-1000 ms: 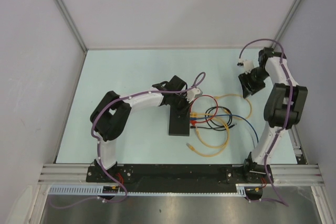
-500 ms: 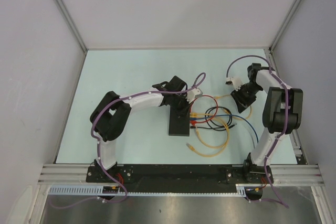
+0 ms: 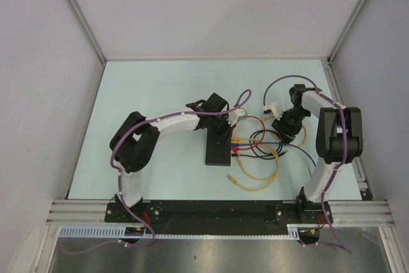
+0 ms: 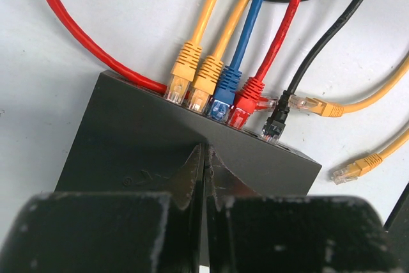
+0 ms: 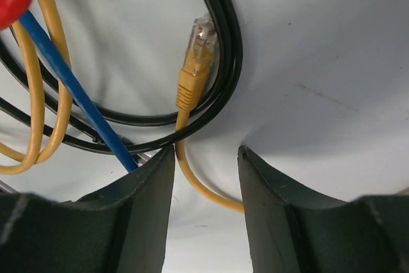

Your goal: Pull the plug from the switch port

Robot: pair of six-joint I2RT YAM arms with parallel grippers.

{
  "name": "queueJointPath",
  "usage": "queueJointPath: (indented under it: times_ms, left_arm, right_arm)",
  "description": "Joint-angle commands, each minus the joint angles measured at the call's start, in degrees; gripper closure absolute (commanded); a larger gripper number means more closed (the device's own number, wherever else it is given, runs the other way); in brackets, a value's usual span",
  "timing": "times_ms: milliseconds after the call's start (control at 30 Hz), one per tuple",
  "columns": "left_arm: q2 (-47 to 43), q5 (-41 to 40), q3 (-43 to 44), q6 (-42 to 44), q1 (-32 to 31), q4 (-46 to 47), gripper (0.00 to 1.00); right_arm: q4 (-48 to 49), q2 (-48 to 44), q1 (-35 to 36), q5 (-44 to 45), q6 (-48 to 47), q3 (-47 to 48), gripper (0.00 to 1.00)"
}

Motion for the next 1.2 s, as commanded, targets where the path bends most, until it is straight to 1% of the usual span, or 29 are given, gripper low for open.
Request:
queueJointPath:
  times_ms: [0, 67, 233, 333, 367, 467, 500, 533, 567, 600, 633, 667, 733, 800, 867, 933, 967, 1033, 1067, 1100, 1133, 1167]
  left_arm:
    - [0.2, -2.4, -1.6, 1.9, -0.7, -3.0, 0.96]
    - [0.3, -2.3, -1.7, 2.0, -0.7, -3.0, 0.96]
    - [0.4, -2.5, -1.6, 2.0, -0.8, -3.0, 0.96]
    - [0.4, -2.7, -1.7, 2.0, -0.8, -3.0, 0.96]
    - [0.4, -2.7, -1.7, 1.9, -0.8, -3.0, 0.96]
    - [0.5, -2.7, -1.6, 2.0, -0.7, -3.0, 0.96]
    - [0.5, -2.7, -1.6, 1.8, -0.7, -3.0, 0.96]
    - [0.6, -2.6, -1.6, 1.9, -0.7, -2.8, 0.96]
    - [0.7, -2.5, -1.6, 1.7, -0.7, -2.7, 0.96]
    - [0.7, -2.3, -1.6, 1.7, -0.7, -2.6, 0.96]
    - [0.9, -2.2, -1.6, 1.6, -0.7, -2.5, 0.96]
    - [1.0, -2.1, -1.5, 1.7, -0.7, -2.5, 0.96]
    - [1.0, -2.0, -1.3, 1.5, -0.7, -2.4, 0.96]
    - [0.9, -2.0, -1.3, 1.6, -0.7, -2.4, 0.96]
    - [0.6, -2.2, -1.6, 1.5, -0.8, -2.3, 0.96]
    - [0.2, -2.3, -1.9, 1.8, -0.7, -2.4, 0.96]
    - [0.1, -2.5, -2.2, 1.8, -0.7, -2.4, 0.96]
    - [-0.3, -2.8, -2.5, 2.0, -0.7, -2.5, 0.96]
    - [-0.3, -2.8, -2.7, 2.2, -0.8, -2.7, 0.96]
    - [-0.3, -2.8, -2.7, 2.3, -0.8, -2.6, 0.96]
    - [-0.3, -2.9, -2.7, 2.3, -0.8, -2.7, 0.96]
    - [-0.2, -2.8, -2.4, 2.3, -0.8, -2.7, 0.96]
  right_arm:
    - [0.9, -1.8, 0.5, 1.3, -3.1, -2.1, 0.51]
    - [1.1, -2.0, 0.5, 1.3, -4.0, -3.2, 0.53]
    - [2.0, -1.8, 1.4, 2.6, -6.7, -6.5, 0.6]
    - [3.6, -2.9, 1.8, 5.8, -9.0, -10.3, 0.76]
    - [3.8, -3.3, 1.8, 6.6, -9.7, -11.0, 0.85]
    - [2.9, -6.8, 0.5, 9.8, -15.9, -12.7, 0.96]
    - [1.1, -8.2, -0.1, 10.4, -18.3, -12.7, 0.98]
    - [0.3, -11.8, -0.2, 10.8, -23.9, -12.7, 0.99]
    - [-1.6, -13.4, -2.0, 11.0, -26.9, -12.7, 1.0]
    - [-2.5, -15.1, -2.4, 12.3, -29.7, -12.7, 1.0]
    - [-3.4, -16.4, -2.6, 13.0, -35.2, -12.4, 1.0]
    - [-4.3, -18.5, -2.9, 13.3, -37.5, -12.3, 1.0]
    - [-6.0, -19.4, -3.0, 15.7, -42.3, -11.8, 1.0]
    - [-6.4, -18.9, -3.1, 18.5, -44.6, -11.4, 1.0]
    - [-4.0, -17.9, -3.1, 20.4, -45.4, -10.5, 1.0]
    - [-3.9, -15.8, -3.7, 19.7, -45.7, -8.3, 1.0]
    - [-5.4, -15.2, -3.7, 19.4, -45.6, -5.0, 1.0]
    - [-10.0, -13.0, -3.8, 15.2, -45.0, 0.1, 1.0]
    - [-17.0, -12.0, -3.5, 13.7, -44.7, 2.7, 1.0]
    - [-20.4, -10.7, -3.1, 12.1, -44.1, 6.4, 1.0]
    - [-22.8, -10.7, -1.7, 12.5, -44.3, 6.3, 1.0]
    - [-25.7, -11.2, -1.2, 15.1, -45.4, 5.6, 1.0]
